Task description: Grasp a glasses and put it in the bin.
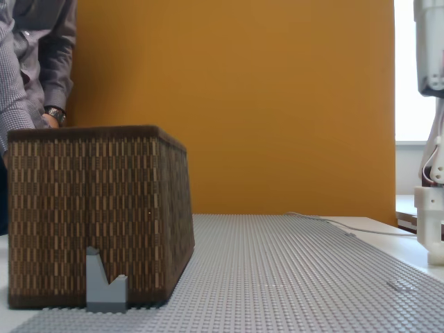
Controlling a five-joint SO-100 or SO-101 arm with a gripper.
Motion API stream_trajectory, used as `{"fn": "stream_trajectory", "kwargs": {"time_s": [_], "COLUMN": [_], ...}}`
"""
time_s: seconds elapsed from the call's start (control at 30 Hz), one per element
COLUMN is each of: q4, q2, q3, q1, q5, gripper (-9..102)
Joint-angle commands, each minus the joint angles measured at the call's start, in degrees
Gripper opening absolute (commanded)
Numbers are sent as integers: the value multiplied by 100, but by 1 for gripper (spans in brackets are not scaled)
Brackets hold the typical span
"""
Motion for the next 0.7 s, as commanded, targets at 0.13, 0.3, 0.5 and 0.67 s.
{"fn": "stream_trajectory", "kwargs": {"time_s": [0.13,0.3,0.5,0.67], "q4": [-1679,-2461,-3366,-3700], "q2": [1881,2610,3533,3718], "q3": [4263,6100,8174,8965], "q1": [185,211,176,193], "q5": [-229,-299,-325,-255], "gripper": [19,19,19,19]}}
